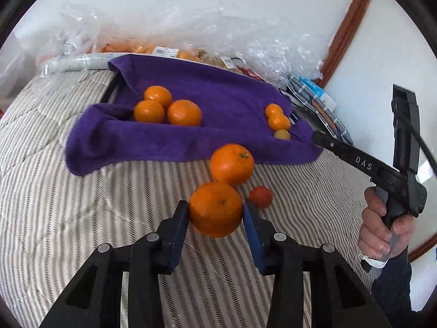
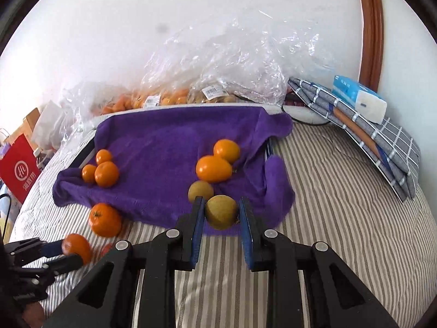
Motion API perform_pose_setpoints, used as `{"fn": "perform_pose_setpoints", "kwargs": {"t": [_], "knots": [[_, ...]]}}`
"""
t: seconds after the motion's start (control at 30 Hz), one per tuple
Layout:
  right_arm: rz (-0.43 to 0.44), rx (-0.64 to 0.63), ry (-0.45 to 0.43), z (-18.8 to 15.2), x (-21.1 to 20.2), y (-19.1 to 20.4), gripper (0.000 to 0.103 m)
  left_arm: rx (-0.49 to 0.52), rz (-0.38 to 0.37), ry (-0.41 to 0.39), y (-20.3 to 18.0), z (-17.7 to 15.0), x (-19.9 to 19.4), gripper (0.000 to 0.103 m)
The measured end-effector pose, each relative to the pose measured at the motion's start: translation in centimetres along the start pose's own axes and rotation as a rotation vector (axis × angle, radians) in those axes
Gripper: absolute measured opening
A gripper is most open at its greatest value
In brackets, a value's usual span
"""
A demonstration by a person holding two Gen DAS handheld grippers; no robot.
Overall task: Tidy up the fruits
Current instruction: 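Close the right tool on the small red tomato while the left tool grasps an orange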
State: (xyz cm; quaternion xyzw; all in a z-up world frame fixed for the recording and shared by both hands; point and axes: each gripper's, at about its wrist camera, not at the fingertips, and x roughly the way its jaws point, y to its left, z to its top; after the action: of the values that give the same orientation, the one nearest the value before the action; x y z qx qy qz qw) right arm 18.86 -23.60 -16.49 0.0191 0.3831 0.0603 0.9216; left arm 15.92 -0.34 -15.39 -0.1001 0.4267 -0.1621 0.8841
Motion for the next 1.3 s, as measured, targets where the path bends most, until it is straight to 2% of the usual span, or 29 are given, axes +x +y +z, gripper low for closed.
{"fn": "perform_pose_setpoints", "kwargs": {"t": [0.2, 0.33, 0.47, 0.53, 0.67, 0.83, 0.93, 1.1, 1.2, 1.27, 1.3], "knots": [[0.012, -0.003, 0.019, 1.6, 3.1, -0.3, 0.025, -0.026, 0.083, -0.104, 1.9, 5.3, -1.1, 0.039], [0.028, 0.015, 0.053, 1.3, 4.4, -0.6, 0.025, -0.018, 0.125, -0.121, 1.3, 8.4, 1.8, 0.039], [0.006, -0.009, 0.046, 1.1, 4.0, -0.2, 0.027, -0.006, 0.152, -0.125, 0.7, 9.7, 4.2, 0.039], [0.007, -0.008, 0.043, 1.2, 3.3, 0.0, 0.036, -0.007, 0.159, -0.113, 0.7, 9.8, 4.9, 0.039], [0.056, -0.031, 0.01, 0.2, 1.0, 1.7, 0.042, -0.033, 0.146, -0.118, 1.0, 9.7, 5.0, 0.039], [0.149, -0.028, 0.03, -1.8, -0.5, 4.4, 0.042, -0.044, 0.135, -0.111, 1.5, 9.7, 4.3, 0.046], [0.177, -0.045, 0.049, -3.1, -1.0, 6.2, 0.042, -0.035, 0.138, -0.144, 1.5, 9.4, 2.2, 0.056], [0.223, -0.105, 0.097, -4.9, -0.5, 9.4, 0.042, 0.024, 0.186, -0.159, 1.4, 7.8, -0.9, 0.056], [0.221, -0.131, 0.113, -5.5, 0.0, 10.8, 0.039, 0.025, 0.183, -0.147, 1.9, 6.7, -2.0, 0.056], [0.203, -0.146, 0.133, -5.8, 0.8, 11.3, 0.031, 0.025, 0.163, -0.131, 2.1, 5.9, -2.3, 0.056], [0.201, -0.147, 0.142, -6.0, 1.0, 11.4, 0.023, 0.028, 0.142, -0.12, 2.0, 5.5, -2.3, 0.056]]}}
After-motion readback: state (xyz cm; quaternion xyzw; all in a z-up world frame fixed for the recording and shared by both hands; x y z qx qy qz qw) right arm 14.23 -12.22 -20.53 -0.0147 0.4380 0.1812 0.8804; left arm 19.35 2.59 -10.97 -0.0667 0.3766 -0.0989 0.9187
